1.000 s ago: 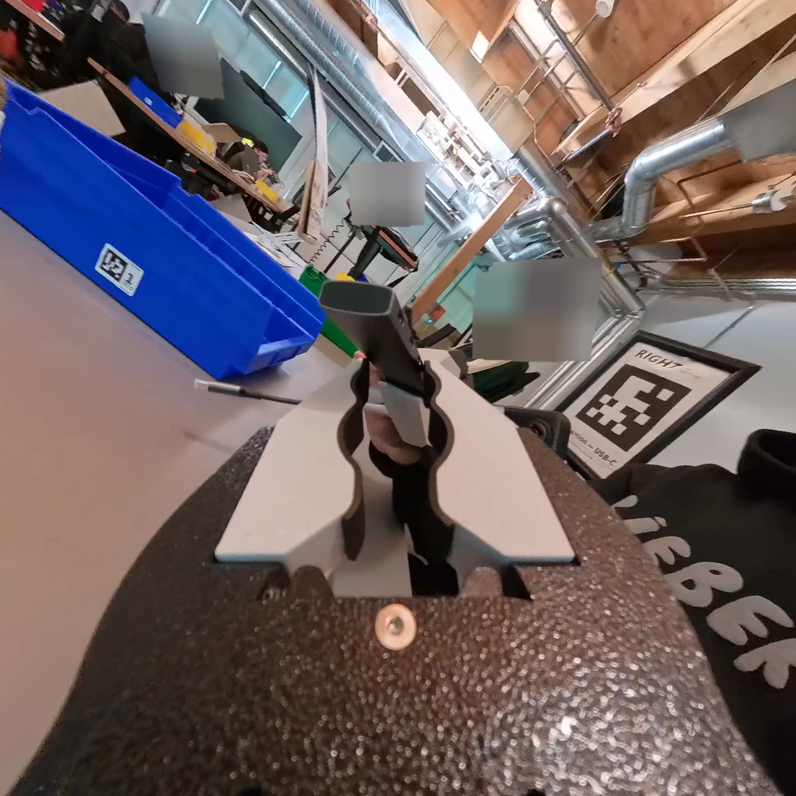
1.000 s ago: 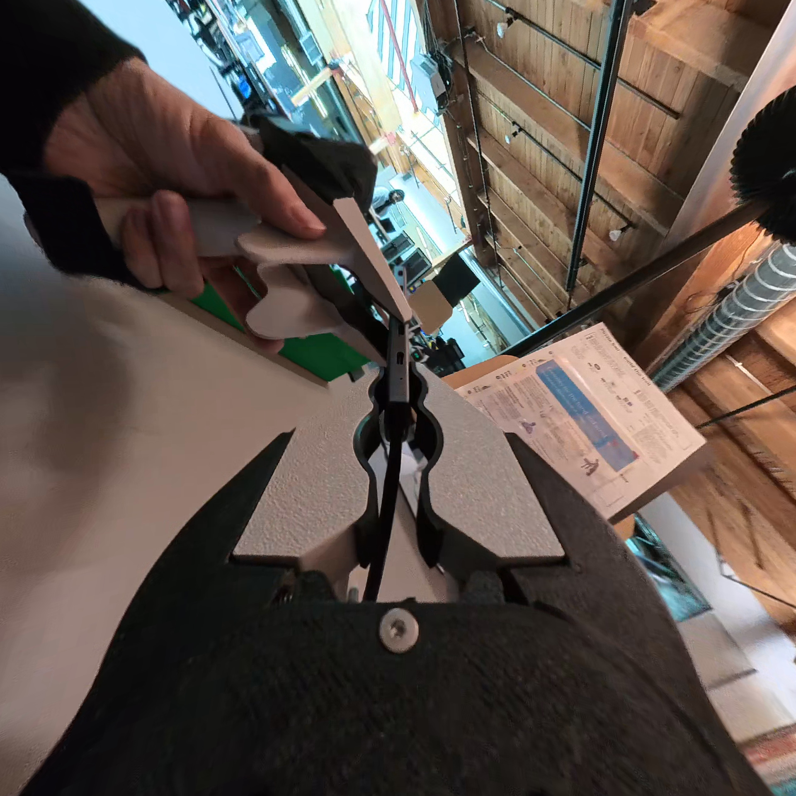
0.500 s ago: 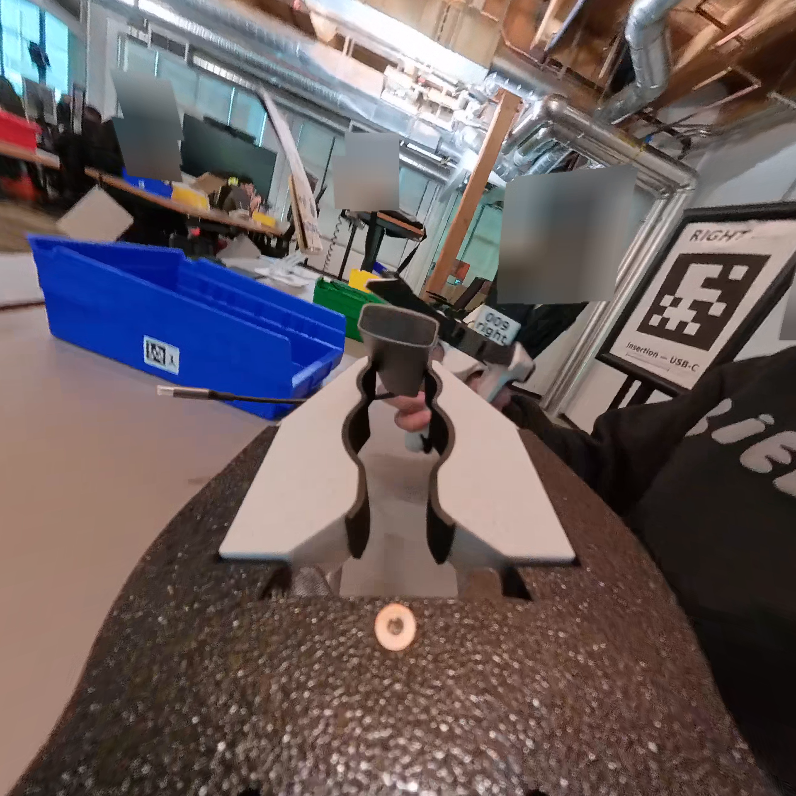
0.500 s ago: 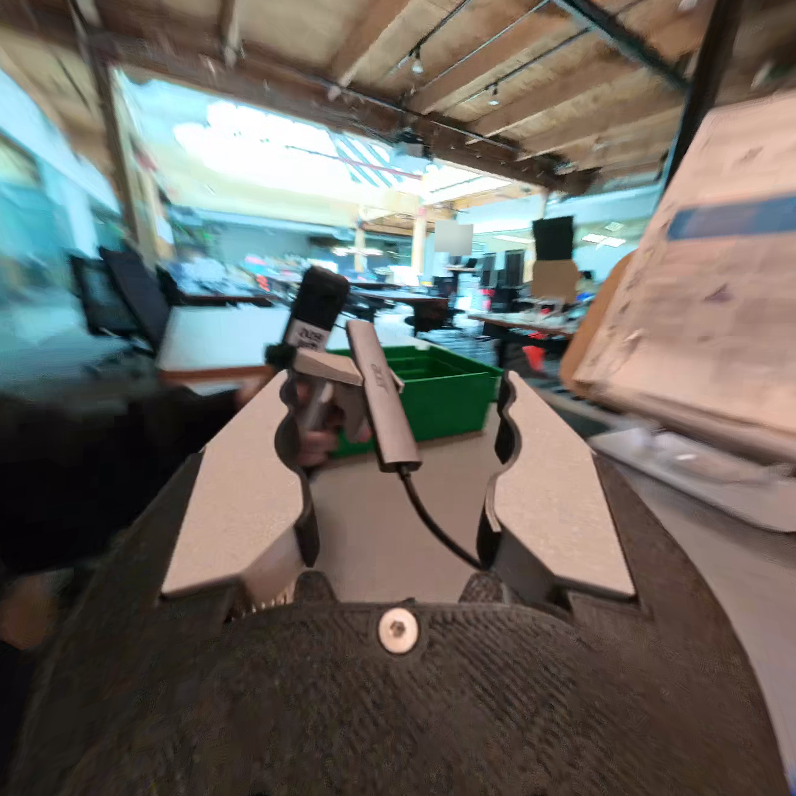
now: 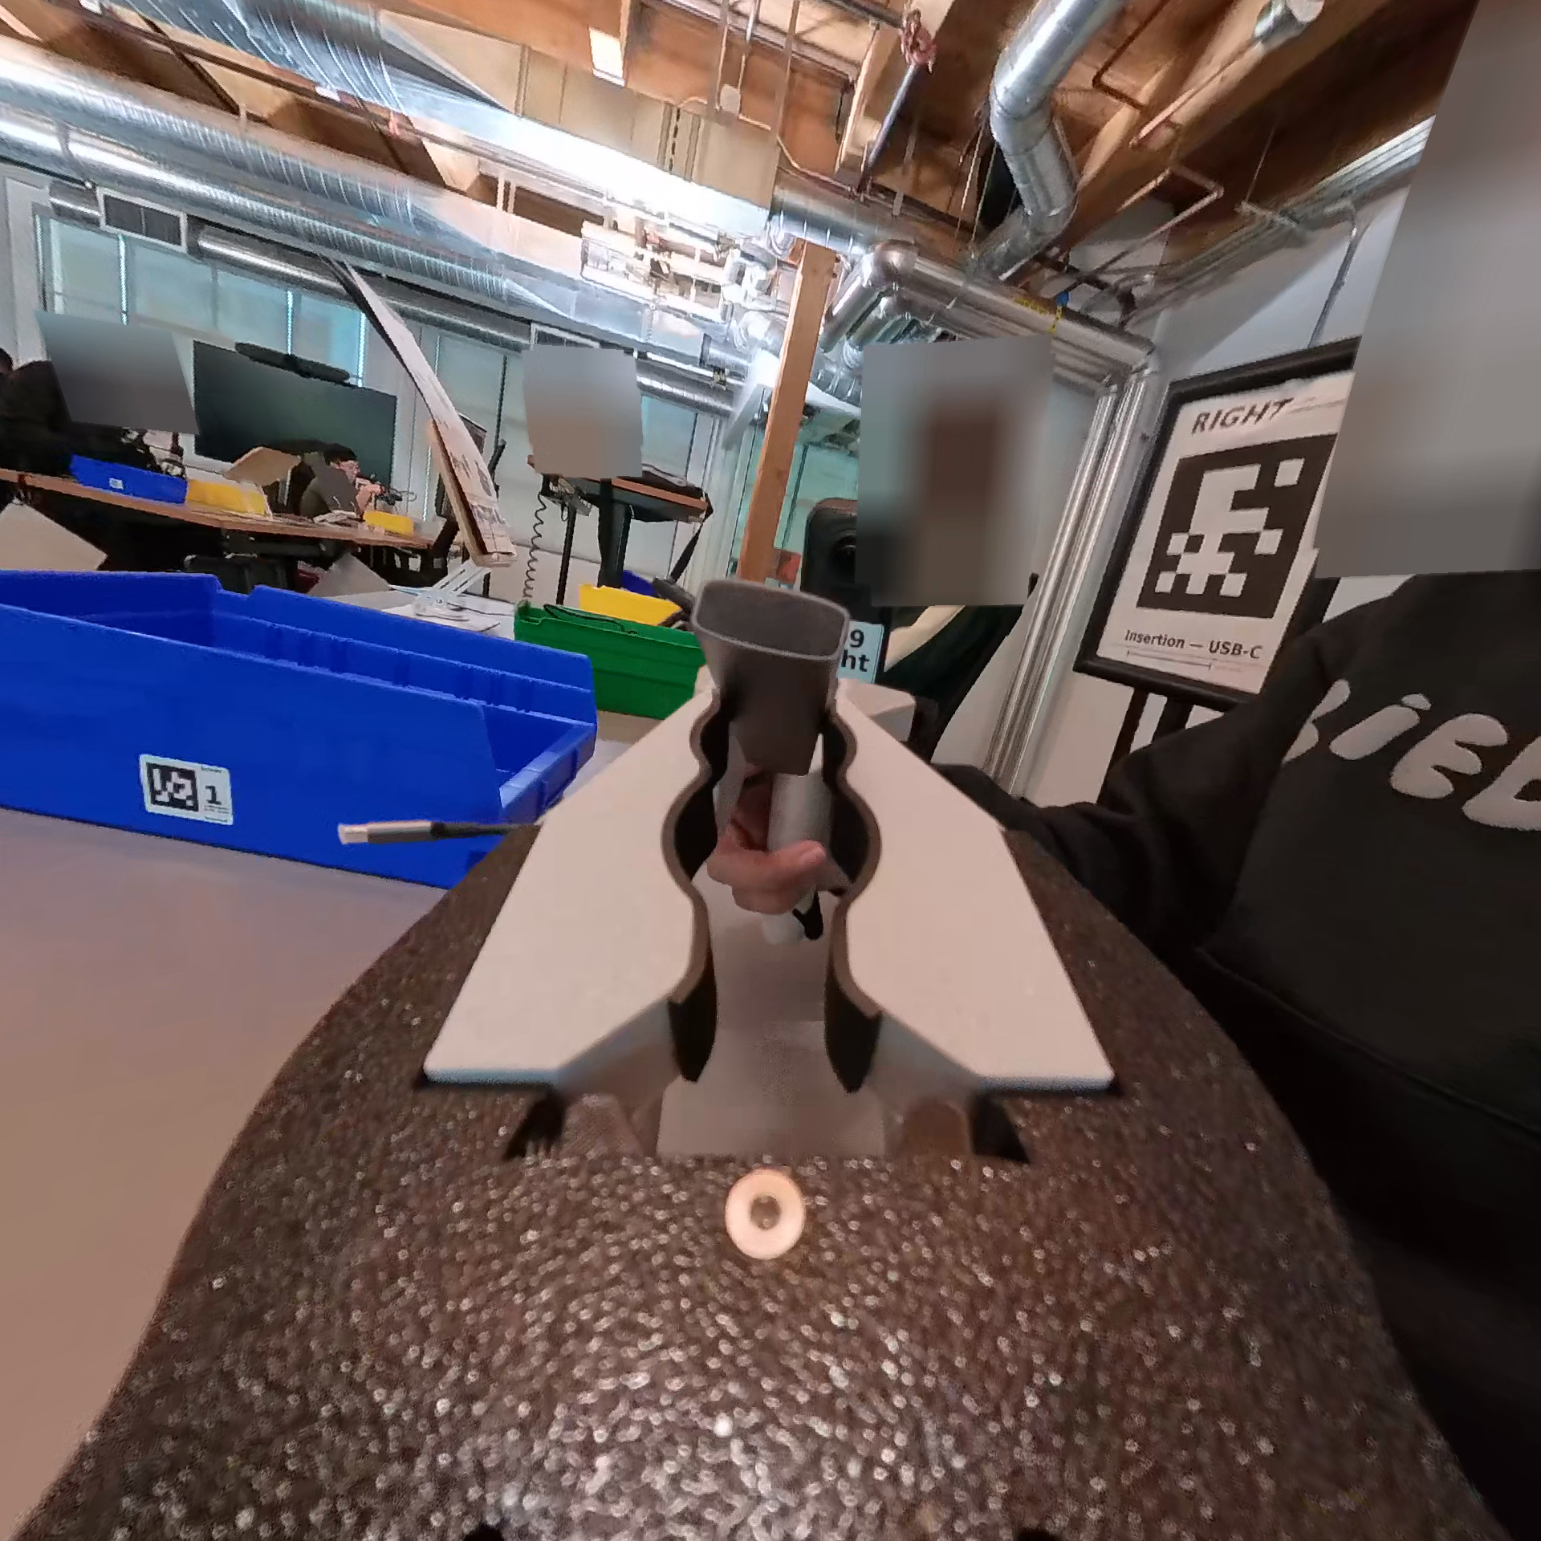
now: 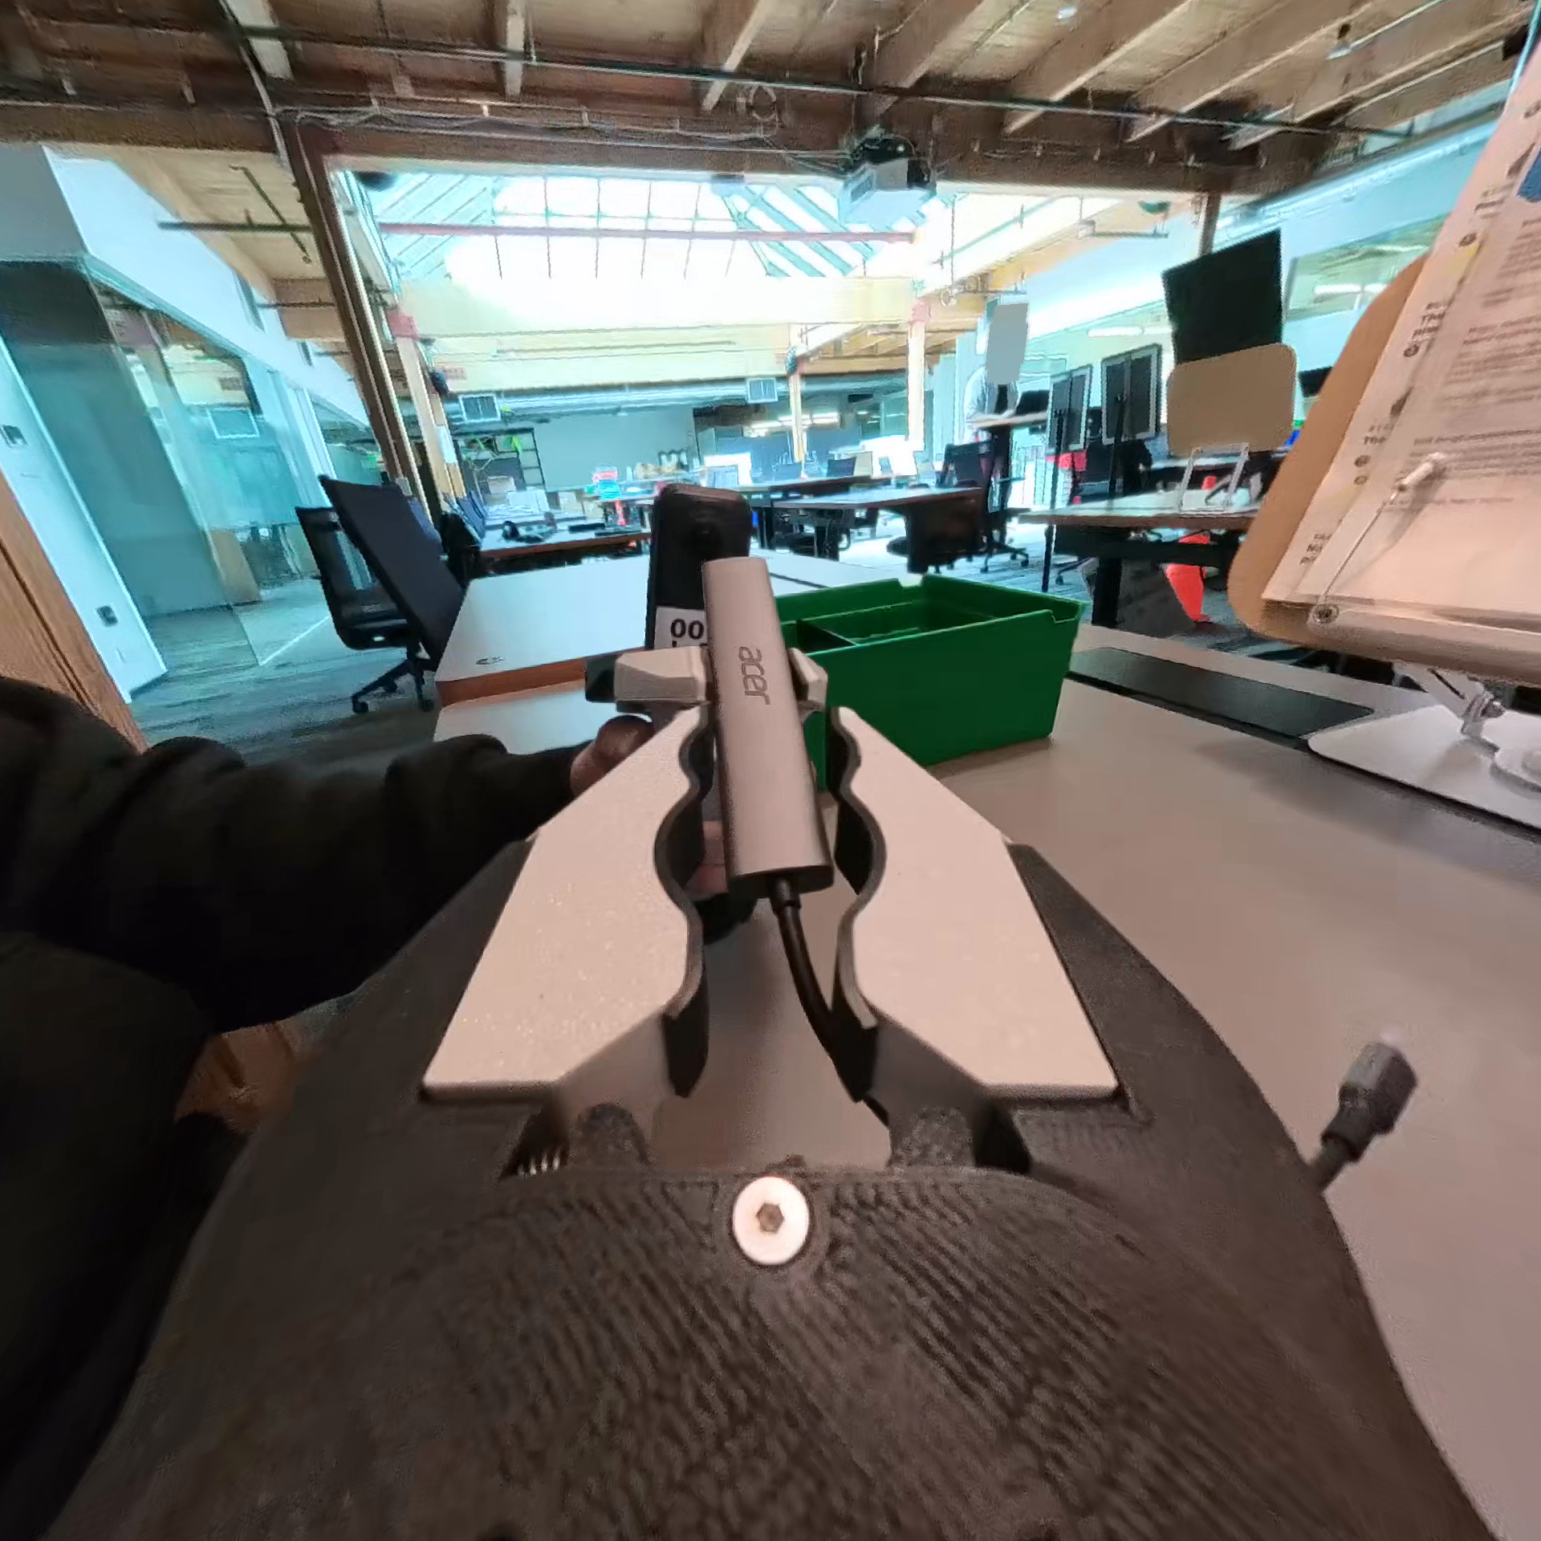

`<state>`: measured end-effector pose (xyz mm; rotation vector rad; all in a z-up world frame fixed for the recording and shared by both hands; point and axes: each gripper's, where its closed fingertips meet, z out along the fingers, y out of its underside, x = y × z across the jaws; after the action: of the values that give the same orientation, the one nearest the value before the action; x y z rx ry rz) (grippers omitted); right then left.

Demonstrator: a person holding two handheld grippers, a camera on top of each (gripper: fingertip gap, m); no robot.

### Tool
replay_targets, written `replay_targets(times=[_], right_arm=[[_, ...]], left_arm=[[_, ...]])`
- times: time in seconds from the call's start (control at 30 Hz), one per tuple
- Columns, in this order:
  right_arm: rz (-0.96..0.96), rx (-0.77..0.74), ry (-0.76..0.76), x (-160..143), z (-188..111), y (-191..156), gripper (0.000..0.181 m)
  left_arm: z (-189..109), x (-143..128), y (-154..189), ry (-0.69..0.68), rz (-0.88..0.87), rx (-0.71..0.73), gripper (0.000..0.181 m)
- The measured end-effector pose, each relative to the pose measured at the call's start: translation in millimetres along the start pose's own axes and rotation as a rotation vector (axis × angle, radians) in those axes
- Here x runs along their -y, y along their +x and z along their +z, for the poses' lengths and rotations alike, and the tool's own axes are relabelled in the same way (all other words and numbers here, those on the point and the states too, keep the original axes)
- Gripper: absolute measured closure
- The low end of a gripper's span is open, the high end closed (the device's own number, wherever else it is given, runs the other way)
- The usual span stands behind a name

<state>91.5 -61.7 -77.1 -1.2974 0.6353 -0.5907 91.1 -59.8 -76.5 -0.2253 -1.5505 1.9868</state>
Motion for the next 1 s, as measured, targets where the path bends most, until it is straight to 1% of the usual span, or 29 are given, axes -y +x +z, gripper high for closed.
replay_targets(times=[0.13, 0.3, 0.4, 0.43, 0.47, 0.53, 0.6, 0.63, 0.7, 0.73, 0.77, 0.8, 0.83, 0.9, 0.97, 1.0], right_arm=[[-0.008, -0.009, -0.002, -6.8, -0.2, 1.8, 0.158], [-0.008, -0.029, 0.001, -14.0, -0.6, 5.6, 0.159], [-0.085, -0.086, -0.024, -16.8, -3.1, 13.9, 0.159], [-0.127, -0.128, -0.034, -18.1, -4.7, 19.6, 0.159], [-0.174, -0.178, -0.024, -16.4, -8.2, 26.0, 0.159], [-0.225, -0.26, 0.0, -10.9, -16.0, 36.4, 0.159], [-0.322, -0.371, -0.016, -9.0, -22.8, 47.2, 0.159], [-0.38, -0.401, -0.052, -13.2, -22.8, 48.9, 0.159], [-0.462, -0.427, -0.1, -22.7, -17.6, 45.6, 0.159], [-0.496, -0.428, -0.121, -26.8, -13.6, 41.4, 0.159], [-0.538, -0.437, -0.134, -28.5, -10.4, 37.2, 0.159], [-0.581, -0.456, -0.133, -27.1, -8.9, 33.2, 0.159], [-0.603, -0.486, -0.123, -24.8, -9.4, 31.2, 0.159], [-0.551, -0.49, -0.064, -22.6, -11.8, 25.9, 0.16], [-0.515, -0.474, -0.032, -27.4, -14.8, 23.4, 0.16], [-0.54, -0.472, -0.017, -25.4, -16.2, 21.0, 0.16]], left_arm=[[3.9, -0.4, -2.9, 0.064, -0.016, -0.015, 0.162], [8.9, -3.4, -6.0, 0.076, -0.015, -0.016, 0.162], [9.8, -7.5, -12.1, 0.047, -0.112, -0.005, 0.161], [9.0, -9.3, -17.3, 0.028, -0.147, 0.028, 0.162], [5.9, -7.3, -24.5, 0.03, -0.165, 0.084, 0.157], [-6.4, 2.0, -40.6, 0.043, -0.183, 0.236, 0.132], [-15.6, 5.0, -47.5, -0.004, -0.193, 0.35, 0.121], [-16.2, 3.5, -47.2, -0.042, -0.199, 0.382, 0.119], [-15.9, -6.1, -53.0, -0.123, -0.249, 0.475, 0.124], [-11.6, -7.5, -51.1, -0.132, -0.274, 0.472, 0.127], [-6.4, -8.2, -47.1, -0.13, -0.307, 0.451, 0.141], [-2.9, -10.4, -45.3, -0.132, -0.354, 0.444, 0.161], [0.6, -10.1, -43.1, -0.114, -0.397, 0.426, 0.165], [6.7, -5.3, -34.1, -0.034, -0.522, 0.329, 0.173], [8.8, -10.7, -35.0, 0.026, -0.683, 0.292, 0.174], [9.9, -12.0, -33.8, 0.06, -0.744, 0.257, 0.174]])
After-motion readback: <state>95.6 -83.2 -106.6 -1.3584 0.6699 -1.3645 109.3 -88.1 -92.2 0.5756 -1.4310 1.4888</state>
